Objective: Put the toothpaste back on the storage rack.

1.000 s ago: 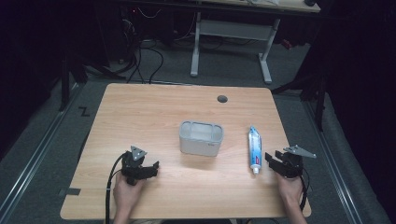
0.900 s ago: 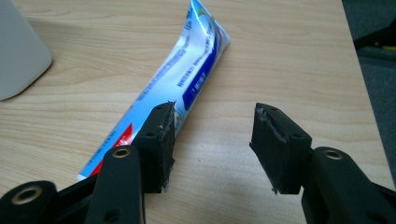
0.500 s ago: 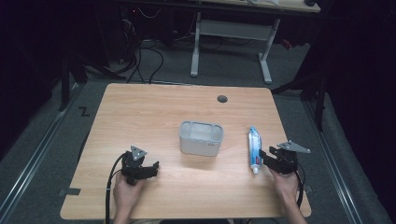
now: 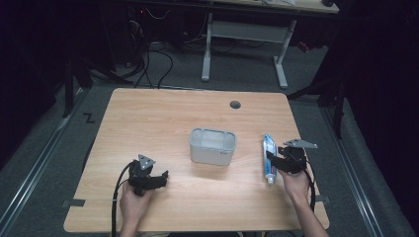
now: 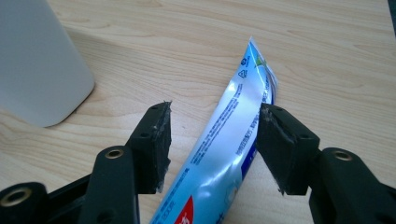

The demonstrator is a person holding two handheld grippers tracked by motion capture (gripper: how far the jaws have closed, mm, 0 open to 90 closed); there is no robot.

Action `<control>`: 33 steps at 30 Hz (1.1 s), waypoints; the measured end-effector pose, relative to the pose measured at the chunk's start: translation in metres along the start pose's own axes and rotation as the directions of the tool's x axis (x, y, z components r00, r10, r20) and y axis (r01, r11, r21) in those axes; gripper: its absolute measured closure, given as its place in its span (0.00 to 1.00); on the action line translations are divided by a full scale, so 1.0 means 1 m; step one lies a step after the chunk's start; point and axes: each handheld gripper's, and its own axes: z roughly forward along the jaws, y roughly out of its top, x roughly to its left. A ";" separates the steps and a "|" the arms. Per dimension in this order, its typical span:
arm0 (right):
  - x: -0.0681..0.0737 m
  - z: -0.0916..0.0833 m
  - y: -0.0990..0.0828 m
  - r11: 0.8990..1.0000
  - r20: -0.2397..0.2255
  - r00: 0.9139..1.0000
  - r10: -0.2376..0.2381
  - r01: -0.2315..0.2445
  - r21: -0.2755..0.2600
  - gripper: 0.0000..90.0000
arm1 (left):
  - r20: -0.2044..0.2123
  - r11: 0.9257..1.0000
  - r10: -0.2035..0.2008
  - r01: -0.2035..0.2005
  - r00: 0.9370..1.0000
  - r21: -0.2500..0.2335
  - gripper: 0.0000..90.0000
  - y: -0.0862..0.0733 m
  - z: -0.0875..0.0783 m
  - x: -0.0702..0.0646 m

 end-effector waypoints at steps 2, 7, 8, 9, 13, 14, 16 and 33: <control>0.000 0.005 0.004 1.000 0.002 1.000 -0.002 0.002 0.020 0.49 | 0.000 1.000 0.000 0.000 1.000 0.000 0.18 0.000 0.000 0.000; -0.003 0.016 0.009 0.999 0.011 1.000 0.005 -0.006 0.051 0.48 | 0.000 1.000 0.000 0.000 1.000 0.000 0.18 0.000 0.000 0.000; -0.004 0.017 0.010 0.998 0.012 1.000 0.012 -0.013 0.056 0.48 | 0.000 1.000 0.000 0.000 1.000 0.000 0.18 0.000 0.000 0.000; -0.005 0.019 0.010 0.998 0.014 1.000 0.010 -0.011 0.065 0.47 | 0.000 1.000 0.000 0.000 1.000 0.000 0.18 0.000 0.000 0.000; -0.010 0.024 0.013 0.996 0.024 1.000 0.019 -0.021 0.083 0.47 | 0.000 1.000 0.000 0.000 1.000 0.000 0.18 0.000 0.000 0.000; -0.012 0.026 0.014 0.996 0.025 0.999 0.023 -0.025 0.088 0.46 | 0.000 1.000 0.000 0.000 1.000 0.000 0.18 0.000 0.000 0.000; -0.013 0.029 0.015 0.995 0.035 0.999 0.021 -0.024 0.098 0.46 | -0.002 1.000 -0.001 0.001 1.000 0.000 0.18 0.000 0.000 0.000; -0.022 0.050 0.015 0.979 0.027 0.997 0.068 -0.072 0.193 0.47 | -0.004 1.000 -0.003 0.003 1.000 -0.001 0.18 0.000 0.000 0.000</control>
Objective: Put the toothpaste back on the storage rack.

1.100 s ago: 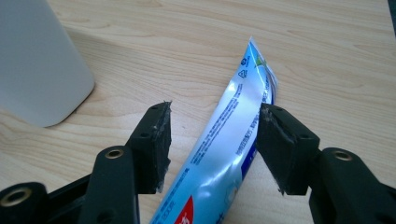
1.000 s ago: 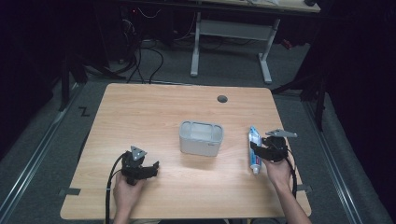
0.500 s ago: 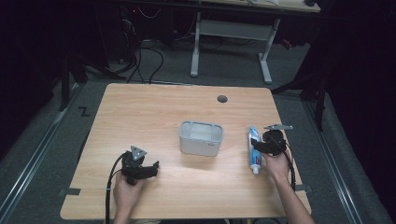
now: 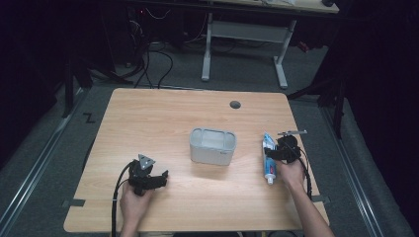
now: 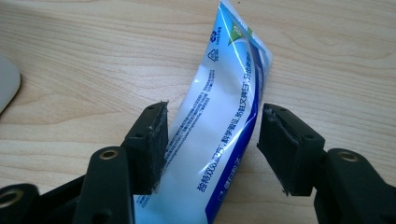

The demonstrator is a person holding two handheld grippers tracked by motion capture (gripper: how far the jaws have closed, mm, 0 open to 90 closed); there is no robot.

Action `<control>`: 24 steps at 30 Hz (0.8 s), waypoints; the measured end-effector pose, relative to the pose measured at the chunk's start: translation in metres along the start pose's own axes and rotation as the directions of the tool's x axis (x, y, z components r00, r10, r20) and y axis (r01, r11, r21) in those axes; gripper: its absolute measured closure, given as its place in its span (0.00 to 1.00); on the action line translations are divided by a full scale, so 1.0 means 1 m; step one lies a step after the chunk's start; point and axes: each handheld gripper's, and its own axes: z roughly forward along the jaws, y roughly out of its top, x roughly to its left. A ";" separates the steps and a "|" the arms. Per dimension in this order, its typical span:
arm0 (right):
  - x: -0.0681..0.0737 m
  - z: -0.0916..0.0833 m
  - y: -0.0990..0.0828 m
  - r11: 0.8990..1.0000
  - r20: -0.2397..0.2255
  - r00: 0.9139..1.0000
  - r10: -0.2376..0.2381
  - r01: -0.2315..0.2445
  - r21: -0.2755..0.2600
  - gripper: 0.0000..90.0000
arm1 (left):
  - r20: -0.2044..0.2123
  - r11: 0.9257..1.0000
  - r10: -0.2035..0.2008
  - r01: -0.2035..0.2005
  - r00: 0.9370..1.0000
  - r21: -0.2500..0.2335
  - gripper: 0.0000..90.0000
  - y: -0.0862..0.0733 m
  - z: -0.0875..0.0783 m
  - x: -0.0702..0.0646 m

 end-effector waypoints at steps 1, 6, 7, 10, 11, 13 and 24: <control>0.000 0.001 0.000 1.000 -0.004 1.000 0.002 -0.002 0.004 0.47 | 0.000 1.000 0.001 -0.001 1.000 0.001 0.18 0.000 0.000 0.000; -0.002 0.007 0.002 0.999 -0.044 0.998 0.032 -0.031 0.029 0.47 | 0.002 1.000 0.001 -0.001 1.000 0.001 0.18 0.000 0.000 0.000; -0.002 0.008 0.002 0.999 -0.042 0.999 0.032 -0.030 0.028 0.47 | 0.002 1.000 -0.001 0.001 1.000 0.000 0.18 0.000 0.000 0.000; -0.002 0.011 0.005 0.998 -0.053 0.998 0.038 -0.035 0.055 0.47 | 0.002 1.000 -0.002 0.002 1.000 -0.001 0.18 0.000 0.000 0.001; -0.003 0.013 0.005 0.997 -0.066 0.997 0.050 -0.046 0.063 0.48 | 0.002 1.000 -0.003 0.003 1.000 -0.002 0.18 0.000 0.000 0.000; -0.003 0.018 0.005 0.996 -0.058 0.997 0.051 -0.047 0.081 0.47 | -0.002 1.000 0.000 0.000 1.000 0.000 0.18 0.000 0.000 0.000; 0.007 0.020 0.010 0.987 -0.004 0.998 -0.058 0.058 0.150 0.61 | -0.004 1.000 -0.001 0.001 1.000 0.000 0.18 0.000 0.000 0.000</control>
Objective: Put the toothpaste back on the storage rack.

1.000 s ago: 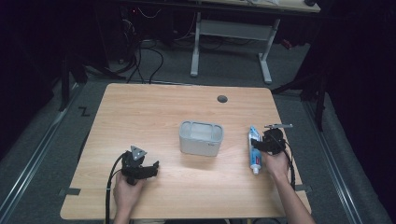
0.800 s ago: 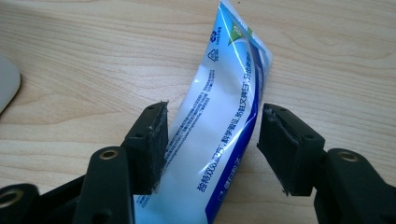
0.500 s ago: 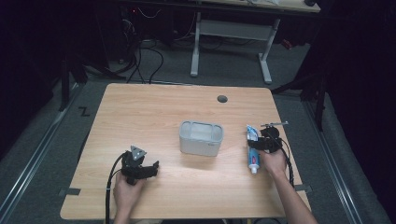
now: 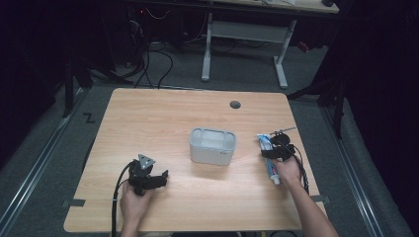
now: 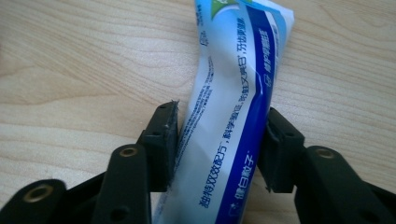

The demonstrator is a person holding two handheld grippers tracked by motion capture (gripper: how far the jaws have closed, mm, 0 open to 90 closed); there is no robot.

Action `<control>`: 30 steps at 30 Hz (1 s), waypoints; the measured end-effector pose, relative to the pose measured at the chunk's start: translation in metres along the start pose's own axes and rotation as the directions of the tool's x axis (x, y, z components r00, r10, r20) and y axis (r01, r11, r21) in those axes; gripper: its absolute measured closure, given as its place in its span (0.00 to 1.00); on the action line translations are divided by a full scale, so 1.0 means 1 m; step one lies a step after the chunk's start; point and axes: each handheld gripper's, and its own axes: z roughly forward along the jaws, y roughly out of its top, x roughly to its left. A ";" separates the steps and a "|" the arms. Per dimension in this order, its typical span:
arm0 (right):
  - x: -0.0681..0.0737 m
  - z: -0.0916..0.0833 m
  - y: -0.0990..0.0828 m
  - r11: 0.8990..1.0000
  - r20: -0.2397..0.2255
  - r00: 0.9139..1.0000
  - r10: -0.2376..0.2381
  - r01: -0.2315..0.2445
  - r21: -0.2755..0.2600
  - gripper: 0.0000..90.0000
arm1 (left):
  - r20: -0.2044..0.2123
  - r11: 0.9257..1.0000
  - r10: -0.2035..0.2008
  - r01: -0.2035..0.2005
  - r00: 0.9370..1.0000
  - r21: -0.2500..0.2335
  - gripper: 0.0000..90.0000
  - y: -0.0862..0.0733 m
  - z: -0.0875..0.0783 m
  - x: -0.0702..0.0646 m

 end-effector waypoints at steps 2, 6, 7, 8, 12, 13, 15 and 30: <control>0.004 0.000 0.004 0.999 0.006 1.000 -0.031 0.031 0.024 0.66 | 0.000 1.000 0.000 0.000 1.000 0.000 0.18 0.000 0.000 0.000; 0.005 0.000 0.005 0.999 0.002 0.999 -0.032 0.032 0.036 0.69 | 0.000 1.000 0.001 -0.001 1.000 -0.001 0.18 0.000 0.000 0.000; 0.006 0.000 0.006 0.998 0.004 0.999 -0.045 0.045 0.043 0.71 | 0.002 1.000 0.001 -0.001 1.000 0.001 0.18 0.000 0.000 0.000; 0.006 0.000 0.006 0.998 0.004 0.999 -0.045 0.045 0.043 0.71 | 0.002 1.000 0.001 -0.001 1.000 0.001 0.18 0.000 0.000 0.000; 0.014 -0.001 0.011 0.988 0.043 0.990 -0.131 0.127 0.088 0.74 | 0.000 1.000 0.000 0.000 1.000 0.000 0.18 0.001 0.001 0.001; 0.015 -0.001 0.012 0.987 0.044 0.989 -0.138 0.134 0.090 0.74 | 0.000 1.000 0.000 0.000 1.000 0.000 0.18 0.001 0.001 0.001; 0.015 -0.001 0.012 0.987 0.044 0.990 -0.137 0.132 0.089 0.75 | 0.000 1.000 0.000 0.000 1.000 0.000 0.18 0.001 0.001 0.001; 0.011 -0.004 0.011 0.992 0.023 0.993 -0.113 0.111 0.065 0.79 | 0.004 1.000 0.003 -0.003 1.000 0.002 0.18 0.001 0.001 0.001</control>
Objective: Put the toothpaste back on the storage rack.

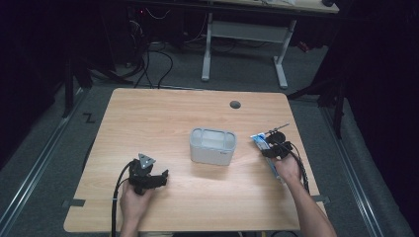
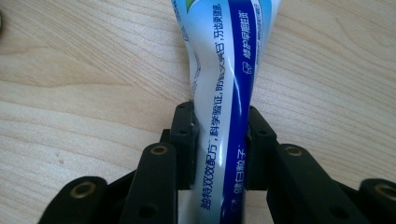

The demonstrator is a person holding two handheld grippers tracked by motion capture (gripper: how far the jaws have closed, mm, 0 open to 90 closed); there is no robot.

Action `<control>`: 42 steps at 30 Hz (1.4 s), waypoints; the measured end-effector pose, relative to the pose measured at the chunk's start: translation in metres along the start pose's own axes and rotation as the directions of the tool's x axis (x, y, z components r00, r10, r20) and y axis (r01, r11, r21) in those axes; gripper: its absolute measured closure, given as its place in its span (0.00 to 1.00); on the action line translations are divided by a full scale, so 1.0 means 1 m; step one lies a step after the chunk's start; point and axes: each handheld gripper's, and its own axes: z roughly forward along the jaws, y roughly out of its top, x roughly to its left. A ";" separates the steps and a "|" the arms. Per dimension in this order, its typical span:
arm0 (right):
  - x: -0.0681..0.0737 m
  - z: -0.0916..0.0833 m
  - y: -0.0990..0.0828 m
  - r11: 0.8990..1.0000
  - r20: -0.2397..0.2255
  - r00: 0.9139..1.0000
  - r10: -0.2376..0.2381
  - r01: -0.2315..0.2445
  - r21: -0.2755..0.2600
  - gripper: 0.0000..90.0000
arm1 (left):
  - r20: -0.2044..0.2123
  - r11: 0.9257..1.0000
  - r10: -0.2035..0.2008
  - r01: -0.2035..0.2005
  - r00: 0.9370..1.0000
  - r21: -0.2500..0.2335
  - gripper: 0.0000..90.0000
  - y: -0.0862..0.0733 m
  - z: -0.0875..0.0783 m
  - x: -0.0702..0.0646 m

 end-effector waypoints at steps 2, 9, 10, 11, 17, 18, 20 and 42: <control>-0.001 0.000 -0.001 1.000 -0.007 1.000 0.003 -0.003 -0.003 0.79 | 0.000 1.000 0.000 0.000 1.000 0.000 0.18 0.000 0.000 0.000; -0.001 -0.005 -0.004 1.000 -0.027 1.000 0.004 -0.004 -0.021 0.79 | 0.000 1.000 0.000 0.000 1.000 0.000 0.18 0.000 0.000 0.000; -0.001 -0.005 -0.005 1.000 -0.032 0.999 0.000 0.000 -0.029 0.79 | 0.000 1.000 0.000 0.000 1.000 0.000 0.18 0.000 0.000 0.000; -0.001 -0.006 -0.005 0.999 -0.035 0.999 0.000 -0.001 -0.033 0.79 | 0.000 1.000 0.000 0.000 1.000 0.000 0.18 0.000 0.000 0.000; 0.000 -0.015 -0.009 0.996 -0.070 0.998 -0.004 -0.003 -0.093 0.79 | -0.001 1.000 -0.001 0.001 1.000 0.000 0.18 0.000 0.000 0.000; -0.001 -0.017 -0.010 0.995 -0.071 0.997 -0.005 -0.002 -0.098 0.79 | -0.002 1.000 -0.001 0.001 1.000 0.000 0.18 0.000 0.000 0.000; -0.002 -0.020 -0.011 0.994 -0.079 0.997 -0.001 -0.008 -0.113 0.79 | -0.002 1.000 -0.001 0.001 1.000 0.000 0.18 0.000 0.000 0.000; 0.006 -0.058 -0.008 0.965 -0.160 0.986 -0.048 0.004 -0.262 0.80 | -0.002 1.000 -0.003 0.003 1.000 -0.001 0.18 0.000 0.000 0.000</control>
